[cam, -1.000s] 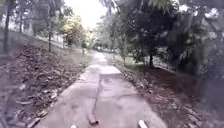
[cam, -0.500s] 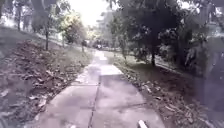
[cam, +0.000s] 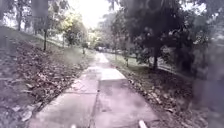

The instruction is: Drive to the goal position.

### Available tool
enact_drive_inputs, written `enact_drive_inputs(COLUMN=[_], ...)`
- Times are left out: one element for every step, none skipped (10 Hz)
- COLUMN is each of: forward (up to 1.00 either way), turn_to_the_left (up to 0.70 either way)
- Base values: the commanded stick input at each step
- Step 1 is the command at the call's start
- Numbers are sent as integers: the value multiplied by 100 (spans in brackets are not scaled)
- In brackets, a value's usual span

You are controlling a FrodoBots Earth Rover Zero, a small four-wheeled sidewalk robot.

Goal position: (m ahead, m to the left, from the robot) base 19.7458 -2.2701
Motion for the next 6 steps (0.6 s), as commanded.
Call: enact_drive_inputs(forward=[70,70,70,70,70,70], turn_to_the_left=[0,0,0,0,0,0])
